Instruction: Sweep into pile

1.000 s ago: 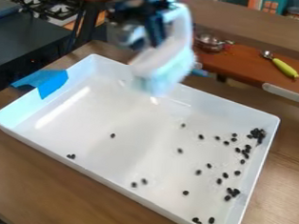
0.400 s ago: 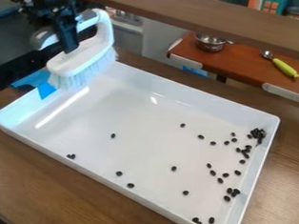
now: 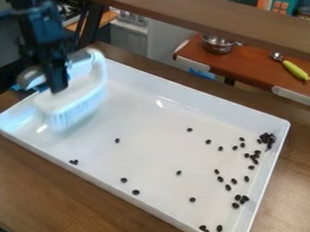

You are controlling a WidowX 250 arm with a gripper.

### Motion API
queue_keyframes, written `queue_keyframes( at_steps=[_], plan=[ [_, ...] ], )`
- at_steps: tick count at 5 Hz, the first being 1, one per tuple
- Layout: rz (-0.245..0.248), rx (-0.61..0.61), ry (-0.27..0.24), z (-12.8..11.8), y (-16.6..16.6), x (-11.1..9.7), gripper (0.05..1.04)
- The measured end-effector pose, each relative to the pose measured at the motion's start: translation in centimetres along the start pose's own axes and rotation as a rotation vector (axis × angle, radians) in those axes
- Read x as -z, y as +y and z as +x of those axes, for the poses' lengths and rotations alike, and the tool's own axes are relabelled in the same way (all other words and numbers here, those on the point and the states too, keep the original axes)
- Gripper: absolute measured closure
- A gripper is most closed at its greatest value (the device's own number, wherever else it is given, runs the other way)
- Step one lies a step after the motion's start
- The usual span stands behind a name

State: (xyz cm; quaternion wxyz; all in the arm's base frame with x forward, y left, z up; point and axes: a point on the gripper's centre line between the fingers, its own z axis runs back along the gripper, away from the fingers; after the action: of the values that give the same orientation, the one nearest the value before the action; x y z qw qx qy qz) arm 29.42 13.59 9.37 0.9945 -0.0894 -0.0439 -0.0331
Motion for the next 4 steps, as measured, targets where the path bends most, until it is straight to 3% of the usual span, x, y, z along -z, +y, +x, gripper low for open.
queue_keyframes(
  at_steps=[4],
  plan=[
    [0.020,0.050,0.013,-2.4,-2.4,2.0,0.592]
  ],
)
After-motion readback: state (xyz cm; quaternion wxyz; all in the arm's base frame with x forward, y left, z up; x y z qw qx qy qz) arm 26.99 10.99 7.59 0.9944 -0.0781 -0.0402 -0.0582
